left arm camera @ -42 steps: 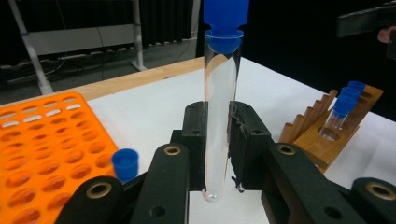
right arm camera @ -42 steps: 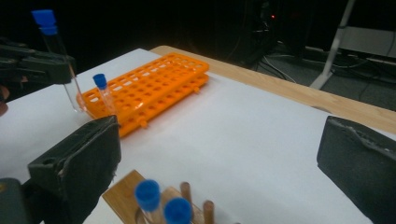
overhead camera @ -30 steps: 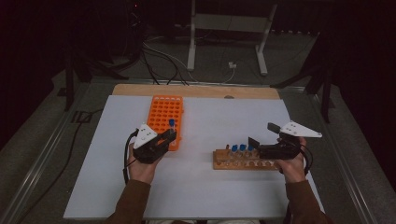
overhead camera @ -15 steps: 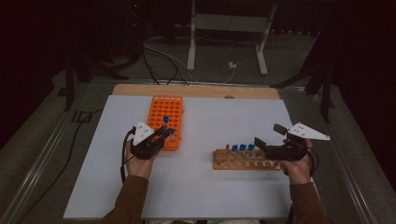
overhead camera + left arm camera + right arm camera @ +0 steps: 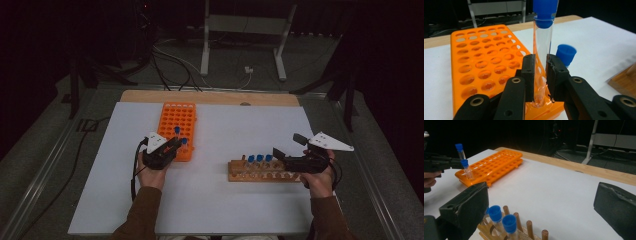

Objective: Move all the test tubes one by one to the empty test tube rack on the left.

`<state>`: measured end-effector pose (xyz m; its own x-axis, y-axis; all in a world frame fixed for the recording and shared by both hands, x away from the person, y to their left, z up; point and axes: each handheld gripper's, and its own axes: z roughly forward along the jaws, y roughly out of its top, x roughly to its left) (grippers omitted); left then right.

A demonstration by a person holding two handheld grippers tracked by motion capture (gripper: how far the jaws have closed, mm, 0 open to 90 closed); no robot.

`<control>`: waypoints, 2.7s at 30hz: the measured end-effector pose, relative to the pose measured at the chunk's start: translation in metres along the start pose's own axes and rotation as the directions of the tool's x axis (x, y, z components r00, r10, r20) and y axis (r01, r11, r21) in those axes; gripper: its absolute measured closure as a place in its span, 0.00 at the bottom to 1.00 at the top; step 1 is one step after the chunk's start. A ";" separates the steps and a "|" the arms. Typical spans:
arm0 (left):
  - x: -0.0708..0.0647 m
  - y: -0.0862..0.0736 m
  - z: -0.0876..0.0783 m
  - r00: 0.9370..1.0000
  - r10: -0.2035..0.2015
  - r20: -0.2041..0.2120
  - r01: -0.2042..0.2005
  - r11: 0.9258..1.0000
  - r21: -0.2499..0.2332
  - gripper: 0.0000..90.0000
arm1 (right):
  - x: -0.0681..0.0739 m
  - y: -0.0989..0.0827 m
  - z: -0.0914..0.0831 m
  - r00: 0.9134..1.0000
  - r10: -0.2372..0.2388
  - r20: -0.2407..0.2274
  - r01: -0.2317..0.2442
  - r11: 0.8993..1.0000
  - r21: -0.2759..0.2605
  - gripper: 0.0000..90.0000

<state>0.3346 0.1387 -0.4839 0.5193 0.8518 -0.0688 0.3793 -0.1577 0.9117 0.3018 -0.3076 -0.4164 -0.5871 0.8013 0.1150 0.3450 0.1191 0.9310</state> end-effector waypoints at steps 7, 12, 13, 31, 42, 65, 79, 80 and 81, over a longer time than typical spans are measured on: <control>0.000 -0.008 0.005 1.000 0.012 -0.006 -0.012 0.998 0.054 0.87 | 0.001 -0.001 0.001 1.000 -0.004 -0.005 0.004 1.000 0.005 0.00; 0.001 -0.011 0.007 1.000 0.020 -0.007 -0.019 0.996 0.088 0.87 | 0.002 -0.001 0.002 1.000 -0.003 -0.007 0.003 1.000 0.007 0.00; 0.001 -0.011 0.007 1.000 0.021 -0.007 -0.021 0.996 0.090 0.87 | 0.002 -0.002 0.002 1.000 -0.005 -0.008 0.005 1.000 0.008 0.00; 0.002 -0.010 0.001 1.000 0.016 -0.008 -0.016 0.995 0.094 0.80 | 0.003 -0.002 0.003 1.000 -0.010 -0.015 0.010 1.000 0.010 0.00; -0.001 -0.010 0.001 0.999 0.054 0.004 -0.054 0.990 0.133 0.86 | 0.004 -0.005 0.005 1.000 -0.015 -0.025 0.016 1.000 0.019 0.00; 0.003 0.000 -0.052 0.997 -0.080 0.014 0.080 0.995 -0.051 0.17 | 0.003 -0.022 0.007 0.998 -0.025 -0.057 0.030 0.996 0.085 0.13; 0.001 0.002 -0.057 0.998 -0.055 -0.031 0.054 0.998 -0.044 0.01 | 0.012 -0.039 0.020 0.985 -0.125 -0.118 0.144 0.975 0.168 0.62; 0.000 0.002 -0.057 0.998 -0.055 -0.031 0.053 0.998 -0.041 0.01 | 0.012 -0.040 0.020 0.983 -0.135 -0.126 0.155 0.973 0.171 0.68; 0.000 0.001 -0.056 0.998 -0.055 -0.031 0.054 0.998 -0.038 0.01 | 0.013 -0.041 0.021 0.980 -0.145 -0.134 0.168 0.971 0.171 0.74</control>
<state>0.2920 0.1669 -0.4600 0.4739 0.8742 -0.1062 0.3773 -0.0925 0.9215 0.2953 -0.2899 -0.4604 -0.7240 0.6894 0.0238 0.3620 0.3504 0.8638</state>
